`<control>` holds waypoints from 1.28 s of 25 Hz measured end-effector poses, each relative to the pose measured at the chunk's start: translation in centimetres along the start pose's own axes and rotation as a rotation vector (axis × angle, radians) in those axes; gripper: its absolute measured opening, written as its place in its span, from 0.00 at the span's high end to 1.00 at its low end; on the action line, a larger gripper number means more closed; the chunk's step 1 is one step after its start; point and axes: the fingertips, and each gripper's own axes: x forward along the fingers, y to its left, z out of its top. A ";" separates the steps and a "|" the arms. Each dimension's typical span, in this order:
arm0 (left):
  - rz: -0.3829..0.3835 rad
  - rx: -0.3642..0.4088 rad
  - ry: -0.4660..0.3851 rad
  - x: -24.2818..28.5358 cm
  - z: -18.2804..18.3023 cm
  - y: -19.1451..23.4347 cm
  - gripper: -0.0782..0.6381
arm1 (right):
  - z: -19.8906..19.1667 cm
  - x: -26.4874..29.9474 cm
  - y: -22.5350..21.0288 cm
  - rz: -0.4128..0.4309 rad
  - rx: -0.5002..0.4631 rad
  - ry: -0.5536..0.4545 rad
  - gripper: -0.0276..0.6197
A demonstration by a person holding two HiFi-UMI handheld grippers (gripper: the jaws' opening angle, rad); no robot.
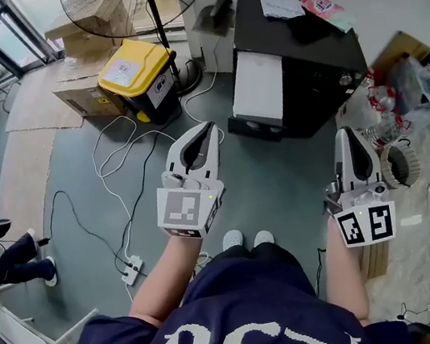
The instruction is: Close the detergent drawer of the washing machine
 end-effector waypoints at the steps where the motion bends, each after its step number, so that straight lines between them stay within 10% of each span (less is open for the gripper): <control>1: -0.003 0.000 -0.001 0.0 0.0 0.2 0.86 | -0.1 0.1 0.1 -0.004 0.000 0.001 0.93; 13: 0.009 -0.010 0.016 3.0 -1.5 1.7 0.86 | -2.5 3.7 -0.7 0.022 0.024 0.013 0.93; 32: 0.161 0.014 -0.003 18.3 -2.0 1.6 0.86 | -5.3 16.5 -13.4 0.201 0.072 -0.008 0.93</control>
